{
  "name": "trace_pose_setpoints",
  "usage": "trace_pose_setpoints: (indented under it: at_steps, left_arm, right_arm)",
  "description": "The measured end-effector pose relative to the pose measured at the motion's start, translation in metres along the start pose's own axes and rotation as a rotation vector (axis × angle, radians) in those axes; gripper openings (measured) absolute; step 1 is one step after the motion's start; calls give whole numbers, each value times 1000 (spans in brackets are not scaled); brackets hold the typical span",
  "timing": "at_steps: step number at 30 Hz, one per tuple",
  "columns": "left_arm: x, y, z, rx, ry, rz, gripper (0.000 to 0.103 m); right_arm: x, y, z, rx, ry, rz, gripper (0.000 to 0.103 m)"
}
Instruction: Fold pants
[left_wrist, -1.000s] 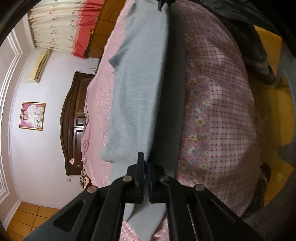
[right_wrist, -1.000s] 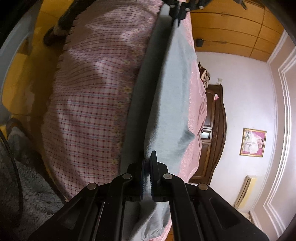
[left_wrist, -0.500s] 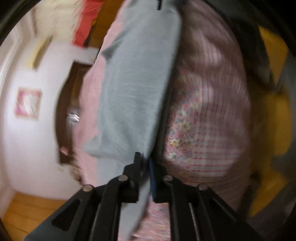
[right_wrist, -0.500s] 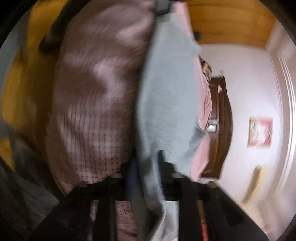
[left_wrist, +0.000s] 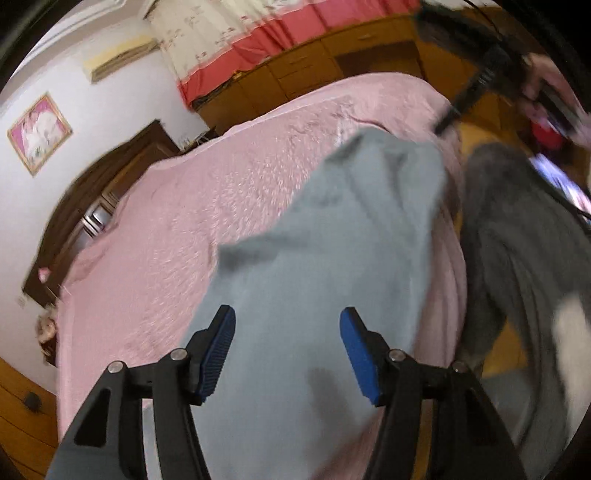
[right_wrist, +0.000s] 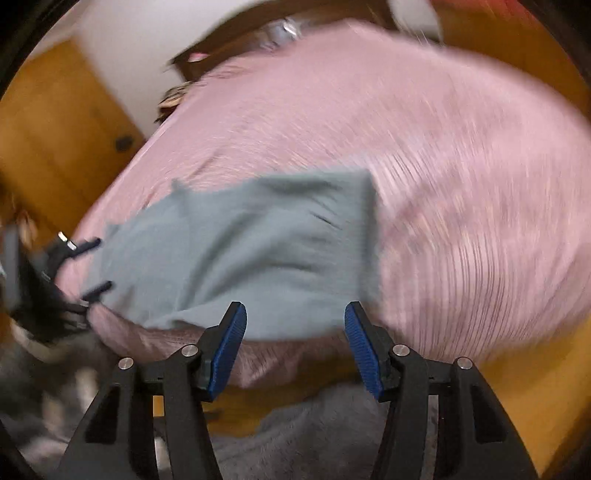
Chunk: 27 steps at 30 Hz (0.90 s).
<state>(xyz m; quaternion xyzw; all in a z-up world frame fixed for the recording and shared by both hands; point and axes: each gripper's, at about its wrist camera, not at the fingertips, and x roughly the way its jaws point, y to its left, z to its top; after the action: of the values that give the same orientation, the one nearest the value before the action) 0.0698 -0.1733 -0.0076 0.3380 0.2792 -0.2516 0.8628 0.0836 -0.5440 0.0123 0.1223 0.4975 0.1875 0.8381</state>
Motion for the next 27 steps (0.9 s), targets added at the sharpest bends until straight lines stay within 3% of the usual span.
trace_pose_setpoints:
  at_steps: [2, 4, 6, 8, 9, 11, 15, 17, 21, 23, 25, 27]
  left_arm:
    - [29, 5, 15, -62, 12, -10, 62]
    - [41, 5, 15, -113, 24, -17, 62]
    - [51, 9, 18, -165, 24, -36, 62]
    - [55, 10, 17, -181, 29, -40, 62]
    - [56, 10, 18, -181, 37, -38, 62]
    - [56, 13, 17, -178, 46, -17, 62]
    - [58, 26, 4, -220, 67, 0, 62]
    - [62, 31, -4, -257, 77, 5, 62]
    - [69, 42, -18, -345, 91, 3, 62]
    - [64, 49, -23, -368, 87, -5, 62]
    - [54, 57, -27, -367, 83, 4, 62]
    - [35, 75, -38, -350, 91, 42, 62]
  right_arm:
    - [14, -32, -2, 133, 74, 85, 58]
    - [23, -38, -7, 181, 111, 125, 57]
    - [33, -44, -9, 221, 120, 222, 57]
    - [40, -48, -9, 254, 111, 234, 38]
    - [40, -54, -8, 258, 102, 229, 14]
    - [27, -47, -2, 219, 63, 173, 14]
    - [-2, -20, 6, 29, 19, 43, 14]
    - [-8, -9, 10, -38, -14, 20, 14]
    - [27, -24, 11, -74, 100, -89, 16]
    - [37, -27, 8, -61, 161, -110, 21]
    - [28, -19, 5, -106, 152, -178, 43]
    - [13, -4, 5, -200, 133, -288, 53]
